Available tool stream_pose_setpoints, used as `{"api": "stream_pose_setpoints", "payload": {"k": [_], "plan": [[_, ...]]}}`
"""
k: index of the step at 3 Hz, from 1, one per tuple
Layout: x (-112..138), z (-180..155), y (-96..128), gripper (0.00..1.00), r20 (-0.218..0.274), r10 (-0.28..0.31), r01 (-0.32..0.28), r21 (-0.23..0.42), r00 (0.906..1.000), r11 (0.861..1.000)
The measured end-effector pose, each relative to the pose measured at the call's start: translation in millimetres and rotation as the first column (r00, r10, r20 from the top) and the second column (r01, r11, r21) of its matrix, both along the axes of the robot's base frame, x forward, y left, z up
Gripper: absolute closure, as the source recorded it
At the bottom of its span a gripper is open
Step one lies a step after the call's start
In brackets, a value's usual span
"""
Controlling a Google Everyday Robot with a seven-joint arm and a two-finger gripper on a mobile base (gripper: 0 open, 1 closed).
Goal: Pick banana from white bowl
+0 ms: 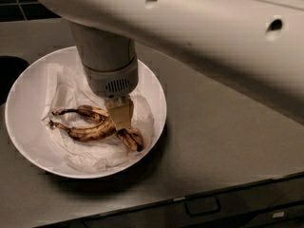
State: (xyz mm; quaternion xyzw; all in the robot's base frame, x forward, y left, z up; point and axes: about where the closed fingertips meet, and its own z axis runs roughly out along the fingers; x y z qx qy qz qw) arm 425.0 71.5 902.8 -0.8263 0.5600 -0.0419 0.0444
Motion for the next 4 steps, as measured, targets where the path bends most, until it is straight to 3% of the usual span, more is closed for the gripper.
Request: {"api": "stream_pose_setpoints", "payload": {"k": [2, 3, 4], "plan": [[-27, 55, -11, 1.00, 0.136, 0.002, -0.014, 0.089, 0.9907, 0.996], [-36, 69, -15, 1.00, 0.172, -0.004, -0.014, 0.102, 0.9850, 0.995], [-36, 69, -15, 1.00, 0.172, -0.004, -0.014, 0.102, 0.9850, 0.995]]}}
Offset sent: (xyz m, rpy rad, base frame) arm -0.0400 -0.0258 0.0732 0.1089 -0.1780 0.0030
